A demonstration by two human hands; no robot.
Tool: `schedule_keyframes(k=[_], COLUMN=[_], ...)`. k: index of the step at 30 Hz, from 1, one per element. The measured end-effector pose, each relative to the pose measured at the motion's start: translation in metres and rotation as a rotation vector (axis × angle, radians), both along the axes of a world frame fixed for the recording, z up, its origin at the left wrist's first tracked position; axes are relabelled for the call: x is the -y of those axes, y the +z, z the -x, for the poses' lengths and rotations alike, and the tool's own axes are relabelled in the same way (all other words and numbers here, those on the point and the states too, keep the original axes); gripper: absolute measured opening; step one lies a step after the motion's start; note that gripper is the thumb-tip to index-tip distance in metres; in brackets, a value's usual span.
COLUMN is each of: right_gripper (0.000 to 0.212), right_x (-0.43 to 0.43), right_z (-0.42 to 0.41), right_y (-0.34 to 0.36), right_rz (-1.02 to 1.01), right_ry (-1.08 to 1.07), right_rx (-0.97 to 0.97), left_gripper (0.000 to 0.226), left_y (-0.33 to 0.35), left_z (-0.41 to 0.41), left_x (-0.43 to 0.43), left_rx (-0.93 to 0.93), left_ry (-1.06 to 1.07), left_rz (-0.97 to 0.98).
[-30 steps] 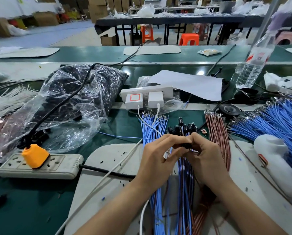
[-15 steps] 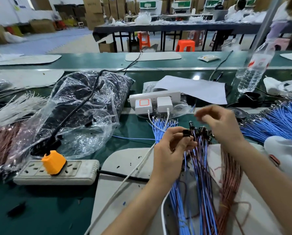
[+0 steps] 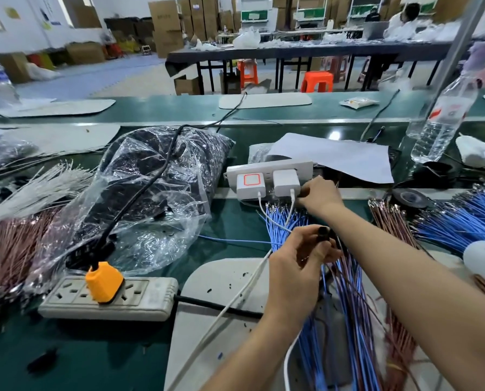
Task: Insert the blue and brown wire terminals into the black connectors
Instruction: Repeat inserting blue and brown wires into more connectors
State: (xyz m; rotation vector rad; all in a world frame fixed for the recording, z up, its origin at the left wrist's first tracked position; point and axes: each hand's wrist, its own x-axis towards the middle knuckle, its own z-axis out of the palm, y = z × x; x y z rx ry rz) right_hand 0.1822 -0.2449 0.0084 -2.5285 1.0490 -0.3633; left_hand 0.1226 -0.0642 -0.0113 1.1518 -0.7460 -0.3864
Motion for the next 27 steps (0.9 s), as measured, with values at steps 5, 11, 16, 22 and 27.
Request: schedule_keyframes(k=[5,11,16,22,27], right_gripper=[0.014,0.012,0.011,0.014,0.016], right_x=[0.002,-0.006,-0.057,-0.078,-0.086], right_z=[0.0,0.042,0.12,0.158,0.162], right_y=[0.001,0.028,0.034,0.02,0.021], right_rz=[-0.021,-0.107,-0.61,-0.745,-0.572], right_ry=[0.01,-0.009,0.261,0.199,0.314], right_rx=[0.013,0.449,0.748,1.058,1.002], left_gripper=[0.021,0.025,0.031,0.022,0.019], left_y=[-0.001,0.001,0.004,0.004,0.004], left_z=[0.0,0.0,0.001,0.002,0.004], left_x=[0.0,-0.001,-0.003,-0.002,-0.003], left_rx=[0.003,0.022,0.098,0.181,0.187], left_ry=[0.008,0.01,0.005,-0.026,-0.033], left_rz=[-0.001,-0.004,-0.019,-0.064,-0.087])
